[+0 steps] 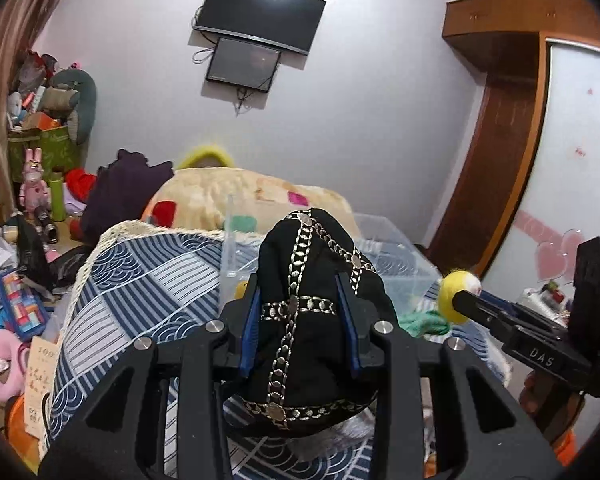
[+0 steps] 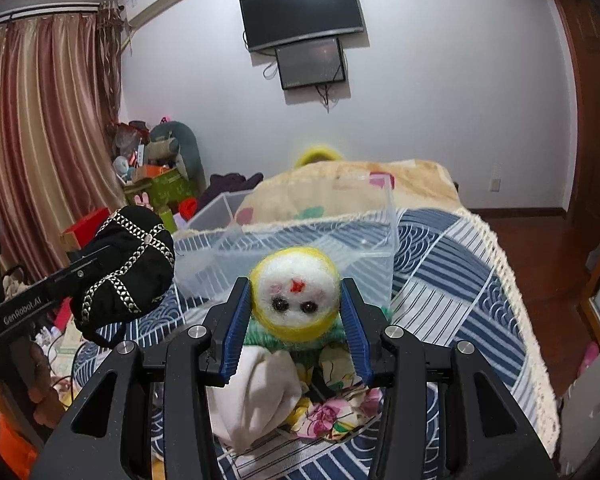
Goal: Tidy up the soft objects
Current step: 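Carry the hat into the clear box and open the left tool while the right drops the ball in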
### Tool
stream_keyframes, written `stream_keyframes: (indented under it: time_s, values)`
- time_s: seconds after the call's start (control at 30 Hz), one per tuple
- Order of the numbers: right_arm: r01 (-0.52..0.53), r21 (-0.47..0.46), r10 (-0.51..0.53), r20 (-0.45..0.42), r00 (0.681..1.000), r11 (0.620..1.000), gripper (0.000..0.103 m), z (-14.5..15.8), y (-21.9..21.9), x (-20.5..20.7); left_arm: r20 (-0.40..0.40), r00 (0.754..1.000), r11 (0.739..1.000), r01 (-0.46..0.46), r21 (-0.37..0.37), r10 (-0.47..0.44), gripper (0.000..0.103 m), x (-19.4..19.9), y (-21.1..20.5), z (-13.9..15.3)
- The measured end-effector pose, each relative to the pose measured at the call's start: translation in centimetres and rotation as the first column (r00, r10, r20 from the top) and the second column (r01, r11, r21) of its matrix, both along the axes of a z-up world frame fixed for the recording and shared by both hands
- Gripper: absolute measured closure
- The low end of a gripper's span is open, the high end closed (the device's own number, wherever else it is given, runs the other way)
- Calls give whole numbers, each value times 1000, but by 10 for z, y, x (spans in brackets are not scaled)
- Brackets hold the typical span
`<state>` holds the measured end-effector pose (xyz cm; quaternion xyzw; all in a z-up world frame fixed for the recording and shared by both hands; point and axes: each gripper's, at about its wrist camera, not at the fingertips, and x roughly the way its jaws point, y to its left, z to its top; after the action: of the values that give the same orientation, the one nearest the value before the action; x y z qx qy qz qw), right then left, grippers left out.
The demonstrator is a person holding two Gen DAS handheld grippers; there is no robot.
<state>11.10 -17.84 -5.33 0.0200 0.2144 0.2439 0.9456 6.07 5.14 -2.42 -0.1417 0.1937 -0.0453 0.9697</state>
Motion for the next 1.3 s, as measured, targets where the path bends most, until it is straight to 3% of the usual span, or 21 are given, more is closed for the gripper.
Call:
stream_keyframes:
  time_s: [0.17, 0.53, 0.83, 1.03, 1.3]
  values:
    - [13, -2, -13, 31, 999, 1000, 62, 16, -4, 7, 6, 1000, 999, 28, -40, -27, 68, 16, 8, 16]
    - [25, -54, -20, 78, 997, 998, 62, 43, 9, 44, -48, 999, 1000, 5, -13, -5, 68, 88, 15, 33]
    - [1, -128, -4, -21, 1000, 992, 62, 24, 27, 85, -194, 981, 1000, 12, -6, -13, 68, 146, 13, 8]
    - [-31, -156, 12, -122, 992, 987, 62, 5, 32, 108, -312, 949, 998, 53, 15, -46, 68, 170, 1, -15]
    - [-54, -202, 21, -163, 986, 978, 61, -4, 36, 111, -310, 950, 997, 54, 63, -32, 65, 165, -2, -16]
